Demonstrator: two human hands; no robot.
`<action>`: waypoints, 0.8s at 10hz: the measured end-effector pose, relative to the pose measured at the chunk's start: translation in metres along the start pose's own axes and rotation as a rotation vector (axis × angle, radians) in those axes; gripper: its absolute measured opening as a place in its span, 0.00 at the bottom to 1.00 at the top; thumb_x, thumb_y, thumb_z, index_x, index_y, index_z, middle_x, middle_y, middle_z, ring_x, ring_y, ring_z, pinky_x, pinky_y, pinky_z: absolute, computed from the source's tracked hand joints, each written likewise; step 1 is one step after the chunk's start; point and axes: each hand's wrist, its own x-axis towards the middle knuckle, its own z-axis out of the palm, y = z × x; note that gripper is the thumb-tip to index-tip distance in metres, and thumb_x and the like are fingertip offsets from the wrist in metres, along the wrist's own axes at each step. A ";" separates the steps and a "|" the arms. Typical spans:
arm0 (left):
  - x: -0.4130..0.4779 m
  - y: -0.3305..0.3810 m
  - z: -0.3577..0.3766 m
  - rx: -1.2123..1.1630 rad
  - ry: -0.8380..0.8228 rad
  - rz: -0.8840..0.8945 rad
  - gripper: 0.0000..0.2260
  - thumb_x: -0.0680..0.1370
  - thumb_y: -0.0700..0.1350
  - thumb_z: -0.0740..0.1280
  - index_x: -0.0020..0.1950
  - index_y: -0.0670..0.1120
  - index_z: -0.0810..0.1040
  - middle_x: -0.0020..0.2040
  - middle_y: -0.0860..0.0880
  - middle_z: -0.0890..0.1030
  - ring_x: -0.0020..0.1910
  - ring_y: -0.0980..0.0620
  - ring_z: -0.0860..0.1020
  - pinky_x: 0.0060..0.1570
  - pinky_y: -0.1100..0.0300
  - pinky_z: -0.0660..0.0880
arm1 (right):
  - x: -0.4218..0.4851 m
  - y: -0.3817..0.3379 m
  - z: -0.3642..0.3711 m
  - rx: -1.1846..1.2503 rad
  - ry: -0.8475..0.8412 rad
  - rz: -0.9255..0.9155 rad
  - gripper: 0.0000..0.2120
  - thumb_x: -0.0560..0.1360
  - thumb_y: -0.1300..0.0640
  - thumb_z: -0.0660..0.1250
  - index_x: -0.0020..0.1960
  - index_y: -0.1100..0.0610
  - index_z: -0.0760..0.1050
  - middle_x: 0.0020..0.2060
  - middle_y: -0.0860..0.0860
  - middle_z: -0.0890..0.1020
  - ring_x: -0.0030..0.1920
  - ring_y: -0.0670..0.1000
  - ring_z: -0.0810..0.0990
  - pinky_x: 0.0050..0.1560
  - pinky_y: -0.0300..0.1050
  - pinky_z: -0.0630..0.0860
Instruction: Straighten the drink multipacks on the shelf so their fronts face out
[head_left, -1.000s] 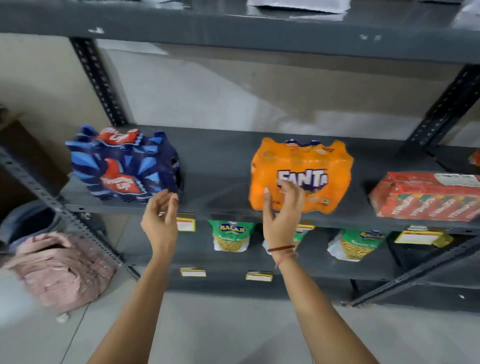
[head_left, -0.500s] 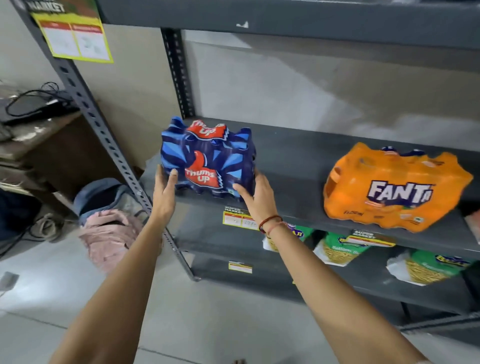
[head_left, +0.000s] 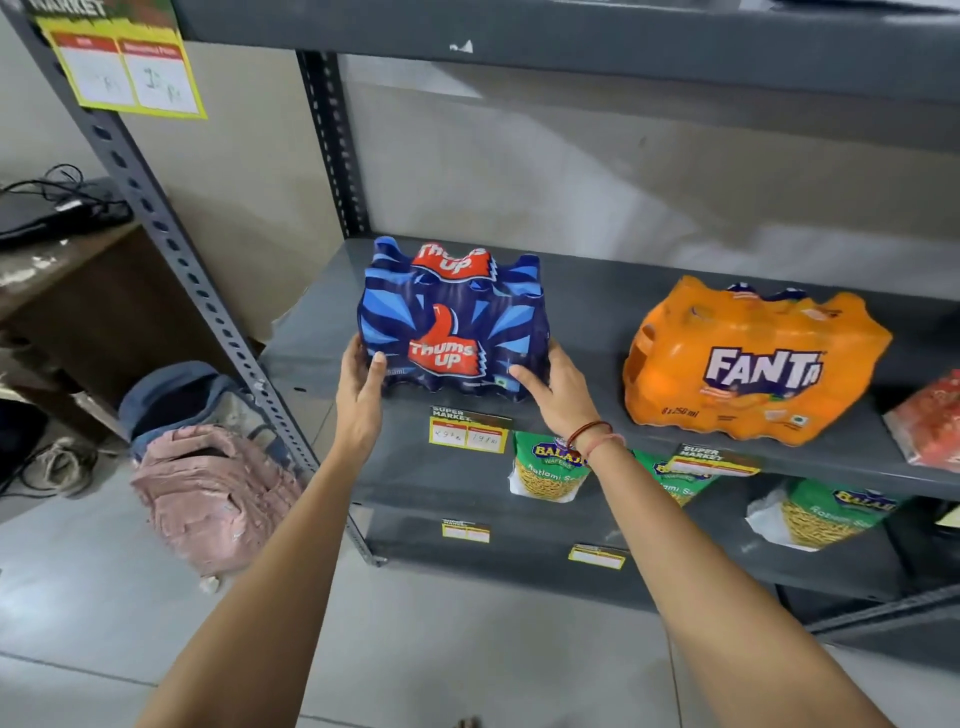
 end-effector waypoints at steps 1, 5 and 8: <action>-0.004 0.004 0.010 -0.014 0.007 -0.019 0.23 0.81 0.47 0.58 0.75 0.46 0.58 0.74 0.48 0.65 0.67 0.58 0.66 0.64 0.63 0.64 | -0.004 0.003 -0.007 0.006 -0.008 0.017 0.23 0.76 0.51 0.64 0.66 0.61 0.64 0.64 0.60 0.74 0.63 0.58 0.74 0.62 0.50 0.73; -0.011 0.006 0.018 0.042 0.021 -0.045 0.22 0.81 0.49 0.58 0.75 0.47 0.60 0.73 0.48 0.66 0.67 0.56 0.67 0.64 0.62 0.65 | -0.008 0.006 -0.017 0.024 -0.021 0.063 0.22 0.76 0.50 0.63 0.65 0.61 0.64 0.64 0.58 0.74 0.63 0.57 0.75 0.58 0.47 0.75; -0.043 0.023 0.017 0.349 0.122 -0.093 0.18 0.79 0.47 0.62 0.67 0.43 0.71 0.62 0.44 0.78 0.59 0.49 0.75 0.55 0.61 0.67 | -0.027 0.002 -0.022 0.019 0.142 0.032 0.23 0.75 0.50 0.65 0.65 0.61 0.67 0.63 0.58 0.76 0.62 0.56 0.76 0.55 0.42 0.74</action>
